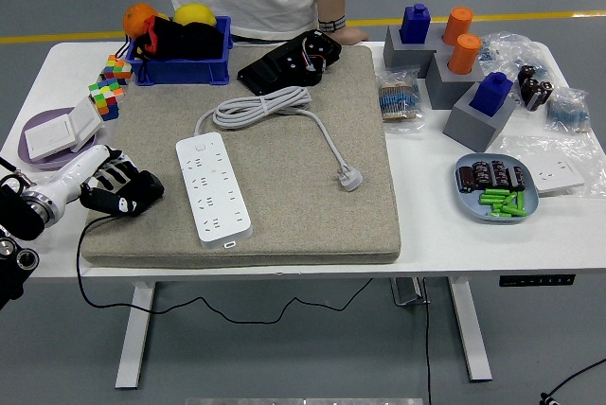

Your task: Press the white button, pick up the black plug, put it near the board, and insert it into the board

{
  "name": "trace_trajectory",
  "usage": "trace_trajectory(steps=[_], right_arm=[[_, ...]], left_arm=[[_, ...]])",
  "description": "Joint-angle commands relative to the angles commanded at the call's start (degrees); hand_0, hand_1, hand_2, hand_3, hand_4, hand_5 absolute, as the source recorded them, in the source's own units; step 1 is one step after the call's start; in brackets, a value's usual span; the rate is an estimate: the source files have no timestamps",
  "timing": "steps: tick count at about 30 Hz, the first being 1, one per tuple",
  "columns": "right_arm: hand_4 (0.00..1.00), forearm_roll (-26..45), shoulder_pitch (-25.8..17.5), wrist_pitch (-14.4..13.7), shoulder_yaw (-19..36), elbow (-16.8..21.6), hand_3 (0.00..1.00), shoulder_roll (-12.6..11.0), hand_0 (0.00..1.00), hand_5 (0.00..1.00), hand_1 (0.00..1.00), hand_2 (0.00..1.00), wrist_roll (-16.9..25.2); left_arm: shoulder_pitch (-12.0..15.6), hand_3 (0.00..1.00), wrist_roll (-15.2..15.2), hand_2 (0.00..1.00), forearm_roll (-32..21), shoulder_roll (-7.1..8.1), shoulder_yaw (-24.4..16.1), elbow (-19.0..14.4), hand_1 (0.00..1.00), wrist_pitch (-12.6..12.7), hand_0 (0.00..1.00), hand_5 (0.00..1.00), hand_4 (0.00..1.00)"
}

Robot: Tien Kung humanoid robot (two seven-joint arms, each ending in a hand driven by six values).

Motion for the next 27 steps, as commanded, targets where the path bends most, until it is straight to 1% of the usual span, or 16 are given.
trace_trajectory(steps=[1,6,7,12,13,18,19,20,24,27], right_arm=[[0.742,0.02,0.01,-0.01,-0.02,0.01,0.628,0.00,0.725,0.437,0.704,0.690,0.00],[0.742,0.00,0.01,-0.05,0.02,-0.01,0.628,0.02,0.725,0.437,0.704,0.690,0.00],[0.742,0.02,-0.01,-0.06,-0.01,-0.02,0.628,0.02,0.725,0.435,0.703,0.690,0.00],[0.742,0.05,-0.03,-0.08,-0.13,0.00,0.628,0.02,0.725,0.435,0.703,0.690,0.03],[0.742,0.08,-0.03,-0.07,-0.17,0.01,0.627,0.02,0.724,0.436,0.702,0.690,0.03],[0.742,0.07,-0.13,-0.10,-0.24,0.00,0.627,0.00,0.724,0.436,0.702,0.690,0.05],[0.742,0.07,-0.17,-0.11,-0.26,0.00,0.626,-0.01,0.724,0.435,0.703,0.689,0.05],[0.742,0.06,-0.16,-0.12,-0.25,-0.01,0.626,-0.02,0.724,0.435,0.703,0.689,0.05],[0.742,0.05,-0.05,-0.15,-0.11,-0.02,0.626,-0.01,0.724,0.435,0.703,0.689,0.05],[0.742,0.12,-0.04,-0.15,-0.15,0.01,0.627,0.00,0.724,0.435,0.702,0.689,0.07]], left_arm=[[-0.01,0.511,-0.05,0.484,-0.12,-0.02,0.03,0.03,0.469,0.12,0.313,0.002,0.755],[-0.08,0.511,-0.61,0.484,-0.37,-0.14,0.17,0.17,0.469,0.60,0.313,0.002,0.755],[-0.08,0.525,-0.66,0.477,-0.40,-0.15,0.22,0.22,0.471,0.62,0.377,0.002,0.726],[-0.10,0.525,-1.12,0.477,-0.43,-0.20,0.44,0.54,0.471,0.73,0.377,0.002,0.726],[-0.10,0.532,-1.18,0.474,-0.46,-0.21,0.45,0.57,0.468,0.74,0.432,0.002,0.723],[0.02,0.532,-2.00,0.474,-0.64,-0.27,0.47,0.67,0.468,0.90,0.432,0.002,0.723],[0.06,0.535,-2.24,0.467,-0.69,-0.26,0.43,0.61,0.464,0.97,0.457,0.002,0.730],[0.08,0.535,-2.41,0.467,-0.75,-0.25,0.36,0.54,0.464,1.02,0.457,0.002,0.730],[0.08,0.535,-3.04,0.467,-1.12,-0.09,-0.12,-0.04,0.464,1.27,0.457,0.002,0.730],[0.03,0.531,-3.86,0.456,-2.05,0.15,-0.47,-1.06,0.454,1.69,0.460,0.002,0.743]])
